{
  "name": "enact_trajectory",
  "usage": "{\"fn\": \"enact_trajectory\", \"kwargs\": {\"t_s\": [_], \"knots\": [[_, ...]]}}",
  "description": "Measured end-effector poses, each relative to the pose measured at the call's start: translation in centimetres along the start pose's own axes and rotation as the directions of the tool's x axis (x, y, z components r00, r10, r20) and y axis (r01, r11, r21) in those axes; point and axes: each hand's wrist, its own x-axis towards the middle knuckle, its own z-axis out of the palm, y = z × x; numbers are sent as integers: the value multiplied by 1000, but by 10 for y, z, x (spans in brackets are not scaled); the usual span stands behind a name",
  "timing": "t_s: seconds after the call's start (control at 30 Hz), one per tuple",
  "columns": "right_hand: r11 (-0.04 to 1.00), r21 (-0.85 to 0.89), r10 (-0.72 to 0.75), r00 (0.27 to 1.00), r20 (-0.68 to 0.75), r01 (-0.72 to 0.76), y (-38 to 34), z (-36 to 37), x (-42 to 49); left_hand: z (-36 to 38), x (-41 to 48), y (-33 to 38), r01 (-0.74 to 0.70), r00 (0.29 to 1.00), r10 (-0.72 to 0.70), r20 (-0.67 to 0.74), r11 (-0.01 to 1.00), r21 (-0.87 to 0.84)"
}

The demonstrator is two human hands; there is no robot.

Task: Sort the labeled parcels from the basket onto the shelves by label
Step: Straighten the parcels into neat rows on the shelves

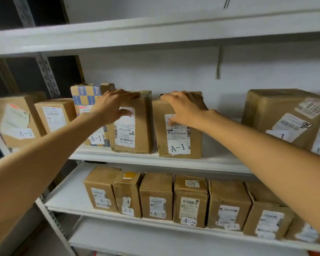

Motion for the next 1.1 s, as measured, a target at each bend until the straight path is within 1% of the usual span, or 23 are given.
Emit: {"fn": "enact_trajectory", "kwargs": {"t_s": [0.07,0.13,0.2,0.33,0.37,0.43,0.5,0.6,0.67,0.7,0.73,0.77,0.8,0.83,0.87,0.9,0.93,0.97,1.03,1.1], "knots": [[999,-44,5,999,-42,-7,0,-1,-2,0,2,2,-52,997,53,-64,999,14],[998,-70,2,998,-71,-7,0,0,-3,0,5,5,-74,994,76,-72,997,38],[998,-68,2,997,-75,-7,1,0,-3,-1,8,8,-41,998,44,-55,998,41],[996,-85,-11,997,-80,4,3,-2,-3,-3,3,19,85,996,-85,-41,996,-2],[996,-85,-15,997,-74,9,3,-3,-3,-1,-1,25,89,994,-87,-68,996,24],[997,-82,-12,998,-59,7,6,-5,-5,10,-10,42,38,988,-28,-152,997,63],[996,-95,1,998,-55,-6,11,-8,-8,22,-18,60,-7,979,13,-203,1000,30],[992,-122,10,998,-56,-17,25,-11,-16,34,-21,77,26,957,-24,-288,1000,6],[993,-117,22,999,-48,-28,38,-13,-22,38,-18,90,-38,949,44,-311,999,24],[993,-109,28,999,-42,-32,45,-14,-25,42,-15,99,-97,953,93,-289,995,-2],[994,-105,34,999,-42,-38,52,-15,-29,48,-11,110,-146,962,124,-243,986,-76],[993,-106,42,998,-43,-46,58,-17,-32,53,-6,123,-145,980,114,-162,970,-197],[993,-108,53,998,-37,-57,64,-19,-36,57,-1,137,-93,995,76,-63,936,-340],[991,-111,66,997,-27,-69,71,-20,-40,61,3,149,-9,1000,22,19,869,-494],[990,-118,77,997,-16,-78,77,-22,-44,65,7,161,78,996,-31,85,770,-634],[987,-132,87,996,-4,-86,82,-24,-48,69,10,171,145,989,-74,129,669,-729],[985,-148,96,995,8,-94,88,-26,-51,73,13,180,176,984,-107,140,604,-778],[983,-154,103,994,17,-100,93,-27,-55,78,15,188,183,983,-133,130,571,-800],[983,-147,112,993,26,-107,100,-29,-60,83,18,196,175,981,-166,98,548,-818],[982,-159,112,993,46,-104,100,-31,-62,82,21,195,177,981,-168,100,550,-816]]}}
